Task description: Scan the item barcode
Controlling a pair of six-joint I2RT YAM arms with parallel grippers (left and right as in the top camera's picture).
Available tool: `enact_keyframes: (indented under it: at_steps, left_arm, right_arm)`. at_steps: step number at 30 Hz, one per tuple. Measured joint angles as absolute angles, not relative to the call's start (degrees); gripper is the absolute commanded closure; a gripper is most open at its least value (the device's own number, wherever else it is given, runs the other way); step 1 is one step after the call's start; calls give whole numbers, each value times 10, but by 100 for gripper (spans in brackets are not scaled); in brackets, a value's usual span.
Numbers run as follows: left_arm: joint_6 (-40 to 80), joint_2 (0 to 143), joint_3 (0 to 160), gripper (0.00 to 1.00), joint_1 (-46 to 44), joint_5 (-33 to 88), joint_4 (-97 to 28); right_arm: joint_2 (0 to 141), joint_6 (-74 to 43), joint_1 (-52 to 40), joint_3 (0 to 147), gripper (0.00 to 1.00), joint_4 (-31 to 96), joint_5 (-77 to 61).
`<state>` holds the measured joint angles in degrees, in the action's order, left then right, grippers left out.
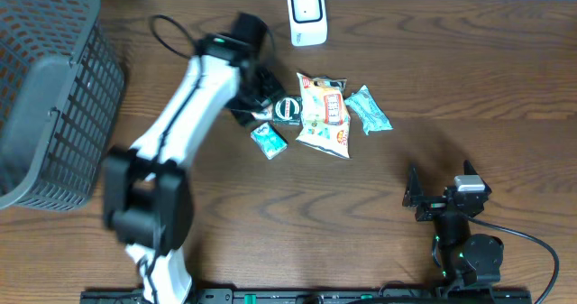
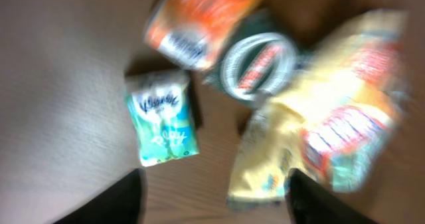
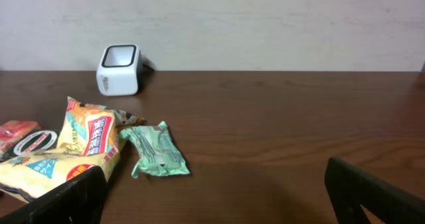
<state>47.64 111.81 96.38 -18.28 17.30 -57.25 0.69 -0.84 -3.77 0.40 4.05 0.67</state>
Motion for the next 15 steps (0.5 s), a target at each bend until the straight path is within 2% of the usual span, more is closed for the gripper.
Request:
enact_keyframes:
  at_steps: [2,3,8,15]
  left_arm:
    - [417,1075,967,21,-170,171,-567]
    - [383,1051,971,2,-163,165,-566]
    - [270,979,983,2,-147,69,-567]
    - [221,977,983,2,-125,-116,-578]
  right_arm:
    - [7,-8,-38,4,1,41,6]
    - [7,-8,-38,4,1,41,6]
    - [7,-8,-38,4,1,41,7]
    - [7,-8,-38,4,1,41,6]
